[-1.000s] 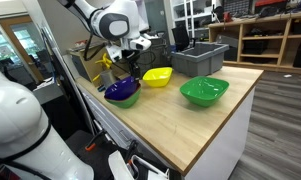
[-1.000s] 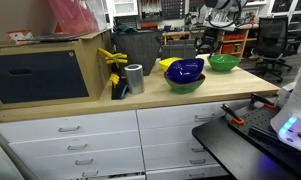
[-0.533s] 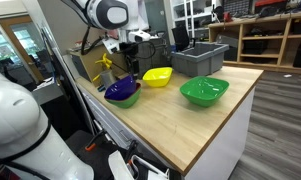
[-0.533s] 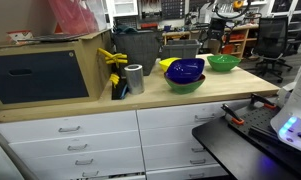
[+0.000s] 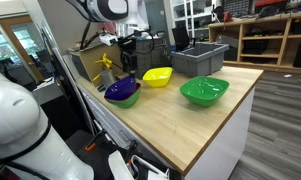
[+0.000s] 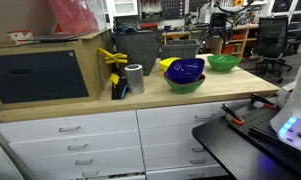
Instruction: Put the blue bowl inside the orange bowl
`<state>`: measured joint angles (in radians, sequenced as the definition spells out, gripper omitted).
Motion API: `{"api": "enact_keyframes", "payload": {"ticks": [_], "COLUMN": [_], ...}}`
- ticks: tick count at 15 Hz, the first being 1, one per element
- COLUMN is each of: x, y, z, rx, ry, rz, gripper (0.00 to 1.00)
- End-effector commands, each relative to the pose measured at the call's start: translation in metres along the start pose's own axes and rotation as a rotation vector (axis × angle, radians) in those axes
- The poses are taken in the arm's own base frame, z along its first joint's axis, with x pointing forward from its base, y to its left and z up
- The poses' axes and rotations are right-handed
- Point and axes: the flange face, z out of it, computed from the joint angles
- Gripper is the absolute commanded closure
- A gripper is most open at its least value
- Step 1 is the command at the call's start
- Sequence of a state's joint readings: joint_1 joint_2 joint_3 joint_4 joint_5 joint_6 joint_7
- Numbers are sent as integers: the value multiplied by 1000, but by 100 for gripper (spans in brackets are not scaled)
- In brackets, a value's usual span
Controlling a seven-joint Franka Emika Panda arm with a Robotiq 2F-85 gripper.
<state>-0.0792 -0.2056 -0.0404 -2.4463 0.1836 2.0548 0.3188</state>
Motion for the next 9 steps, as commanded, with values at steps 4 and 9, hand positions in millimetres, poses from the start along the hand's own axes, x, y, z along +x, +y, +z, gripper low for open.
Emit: {"api": "enact_keyframes", "payload": {"ticks": [4, 9], "x": [2, -3], "y": [4, -12], "z": [34, 63], "rx": [-57, -42], "ry": [5, 42], "rz": [-6, -27], "gripper": [0, 0]}}
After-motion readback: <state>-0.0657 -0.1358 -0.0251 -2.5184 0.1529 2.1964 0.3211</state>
